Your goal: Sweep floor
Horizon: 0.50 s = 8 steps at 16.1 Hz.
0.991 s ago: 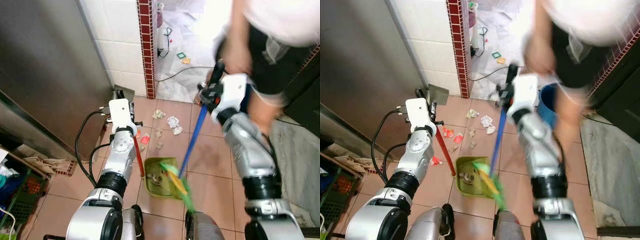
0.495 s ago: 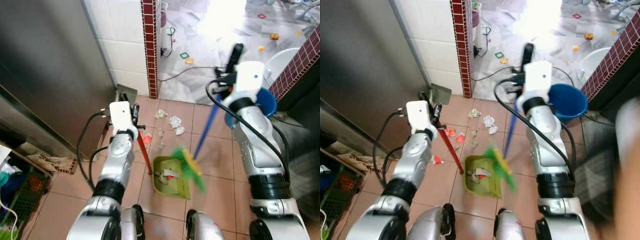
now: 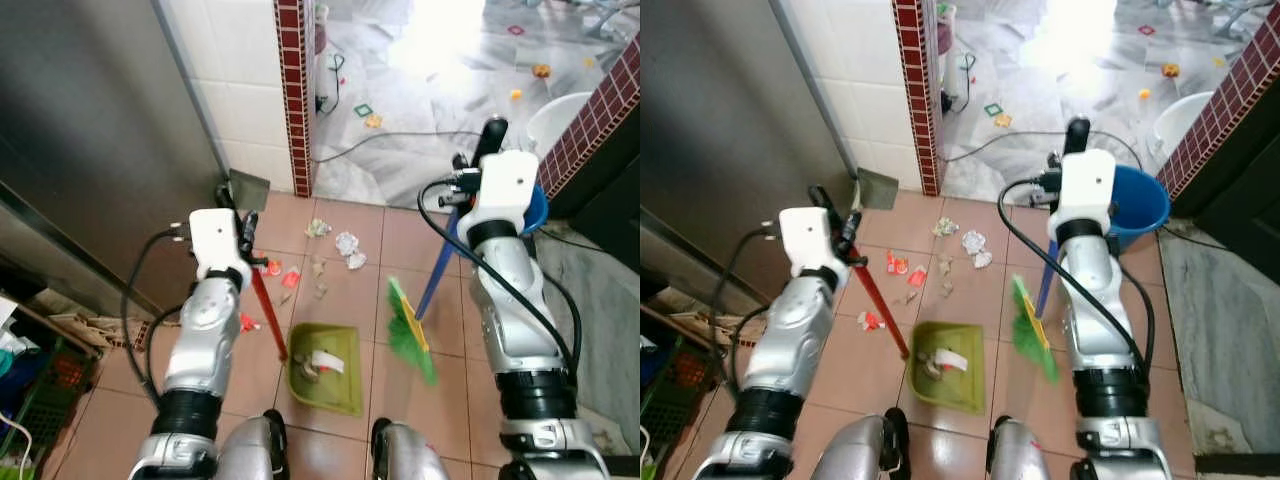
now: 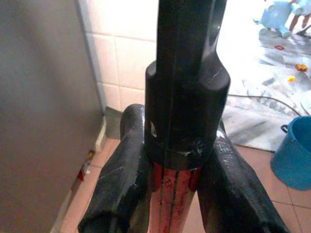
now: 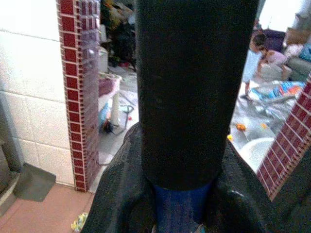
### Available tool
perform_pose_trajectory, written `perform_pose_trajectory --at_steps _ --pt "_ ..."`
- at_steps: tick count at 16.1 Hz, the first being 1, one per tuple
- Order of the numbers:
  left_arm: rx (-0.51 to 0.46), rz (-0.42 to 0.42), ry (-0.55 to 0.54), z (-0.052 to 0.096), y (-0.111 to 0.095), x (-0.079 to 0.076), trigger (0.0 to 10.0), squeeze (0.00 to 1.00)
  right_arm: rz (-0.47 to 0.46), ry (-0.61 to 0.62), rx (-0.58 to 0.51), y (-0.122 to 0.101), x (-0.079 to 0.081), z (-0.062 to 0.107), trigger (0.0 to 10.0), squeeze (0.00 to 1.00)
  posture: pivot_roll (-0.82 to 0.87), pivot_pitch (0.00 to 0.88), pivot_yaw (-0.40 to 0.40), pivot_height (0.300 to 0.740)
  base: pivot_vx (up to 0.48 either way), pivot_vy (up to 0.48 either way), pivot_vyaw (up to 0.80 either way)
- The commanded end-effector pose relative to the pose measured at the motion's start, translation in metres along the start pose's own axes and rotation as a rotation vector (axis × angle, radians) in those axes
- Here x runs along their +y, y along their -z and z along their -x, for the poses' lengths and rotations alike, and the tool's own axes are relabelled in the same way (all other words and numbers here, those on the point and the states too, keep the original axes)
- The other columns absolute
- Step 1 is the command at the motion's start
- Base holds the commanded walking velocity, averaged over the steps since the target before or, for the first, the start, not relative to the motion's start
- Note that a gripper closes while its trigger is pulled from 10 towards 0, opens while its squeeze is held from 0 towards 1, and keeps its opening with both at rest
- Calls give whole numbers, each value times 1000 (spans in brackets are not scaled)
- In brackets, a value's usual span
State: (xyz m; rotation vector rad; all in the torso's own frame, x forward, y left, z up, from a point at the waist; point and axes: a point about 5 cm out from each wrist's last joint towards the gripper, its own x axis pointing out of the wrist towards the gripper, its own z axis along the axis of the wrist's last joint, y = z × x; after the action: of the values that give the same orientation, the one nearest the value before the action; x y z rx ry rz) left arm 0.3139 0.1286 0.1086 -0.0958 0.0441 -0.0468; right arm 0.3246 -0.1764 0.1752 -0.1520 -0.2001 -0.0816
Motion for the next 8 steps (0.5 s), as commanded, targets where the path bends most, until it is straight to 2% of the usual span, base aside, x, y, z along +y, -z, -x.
perform_pose_trajectory --at_steps 1,5,8 --pt "-62 11 16 1 -16 0 10000 0 -21 32 33 6 -3 3 10000 0 -83 122 58 740 0 0 -413" --pt "-49 7 26 2 -19 7 10000 0 -25 78 58 13 -9 2 10000 0 -85 125 62 740 0 0 -800" --pt "-41 11 40 3 -20 2 10000 0 -20 101 64 15 -13 2 10000 0 -86 118 63 740 0 0 -800"
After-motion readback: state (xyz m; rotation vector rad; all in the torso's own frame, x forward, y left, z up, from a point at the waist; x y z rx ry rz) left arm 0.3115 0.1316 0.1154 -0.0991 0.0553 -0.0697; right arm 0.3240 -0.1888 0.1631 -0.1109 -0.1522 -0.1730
